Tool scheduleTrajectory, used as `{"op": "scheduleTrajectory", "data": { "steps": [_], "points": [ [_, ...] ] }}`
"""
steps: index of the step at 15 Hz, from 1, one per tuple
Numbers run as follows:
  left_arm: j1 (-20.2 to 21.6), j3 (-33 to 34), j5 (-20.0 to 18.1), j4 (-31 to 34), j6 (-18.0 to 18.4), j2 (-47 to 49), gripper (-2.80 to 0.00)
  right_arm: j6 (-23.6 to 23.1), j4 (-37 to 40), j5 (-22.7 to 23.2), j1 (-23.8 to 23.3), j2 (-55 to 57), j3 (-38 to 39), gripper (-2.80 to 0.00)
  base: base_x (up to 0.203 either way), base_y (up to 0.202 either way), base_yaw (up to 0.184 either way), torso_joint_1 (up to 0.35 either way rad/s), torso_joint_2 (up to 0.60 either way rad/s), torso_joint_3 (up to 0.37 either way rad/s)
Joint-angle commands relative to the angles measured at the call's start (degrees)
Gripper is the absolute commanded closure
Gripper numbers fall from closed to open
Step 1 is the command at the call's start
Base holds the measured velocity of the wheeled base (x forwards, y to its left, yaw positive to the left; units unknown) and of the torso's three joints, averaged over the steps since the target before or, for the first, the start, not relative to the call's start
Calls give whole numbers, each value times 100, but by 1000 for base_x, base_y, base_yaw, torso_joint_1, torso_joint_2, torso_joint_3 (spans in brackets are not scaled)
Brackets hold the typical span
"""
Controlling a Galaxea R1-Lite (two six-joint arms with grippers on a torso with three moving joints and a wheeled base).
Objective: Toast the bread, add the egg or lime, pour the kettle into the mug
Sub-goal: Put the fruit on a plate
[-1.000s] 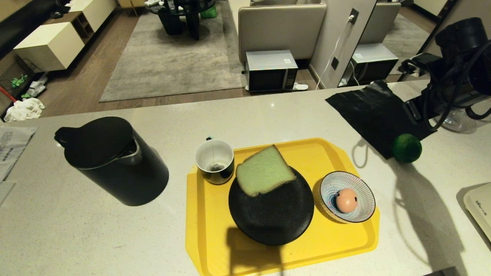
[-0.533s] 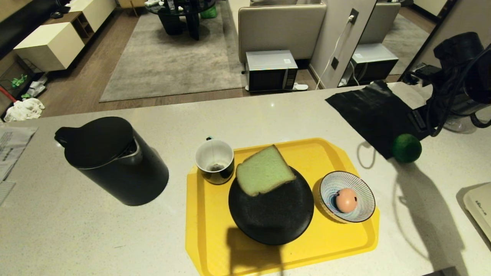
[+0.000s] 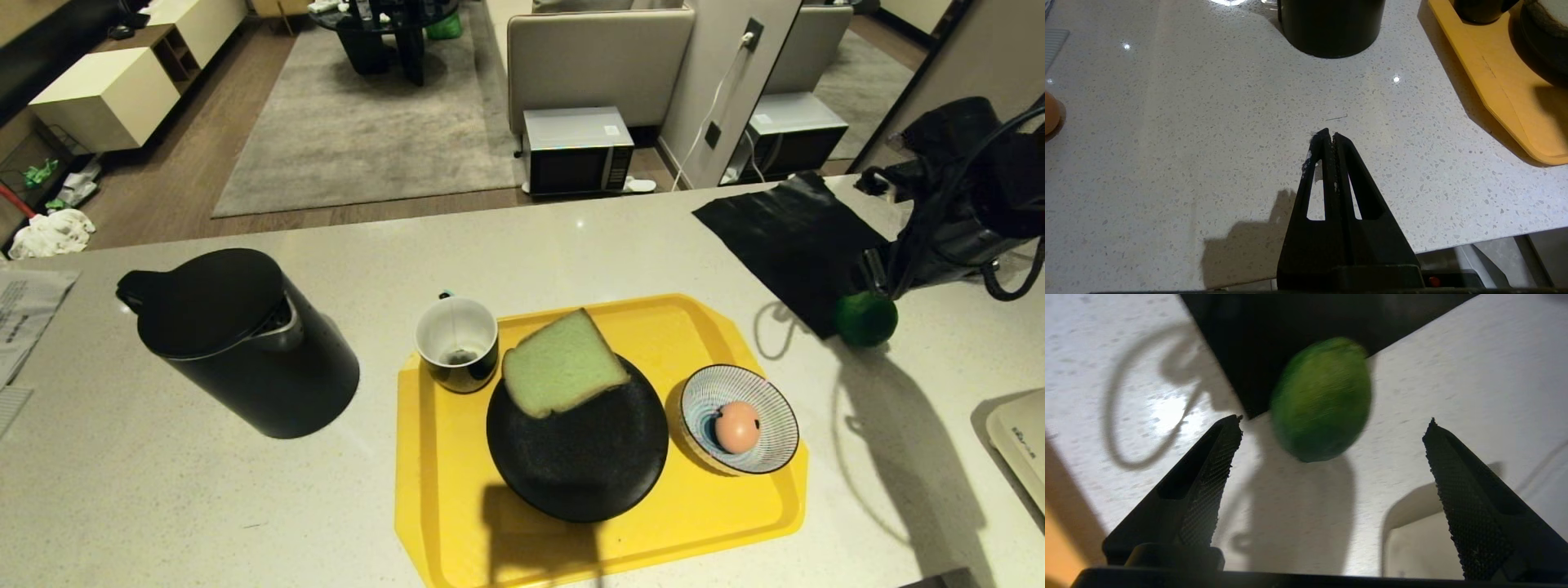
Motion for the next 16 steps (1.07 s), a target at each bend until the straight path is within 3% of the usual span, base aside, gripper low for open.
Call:
{"op": "scheduleTrajectory", "data": {
  "steps": [1, 16],
  "points": [
    [2, 1, 1, -2, 2, -4, 0, 237, 209, 377, 7, 84, -47, -280, 0, 0, 0, 0, 0, 0],
    [-4, 1, 1, -2, 2, -4, 0, 328, 200, 88, -152, 662, -261, -280, 0, 0, 0, 0, 0, 0]
  ]
}}
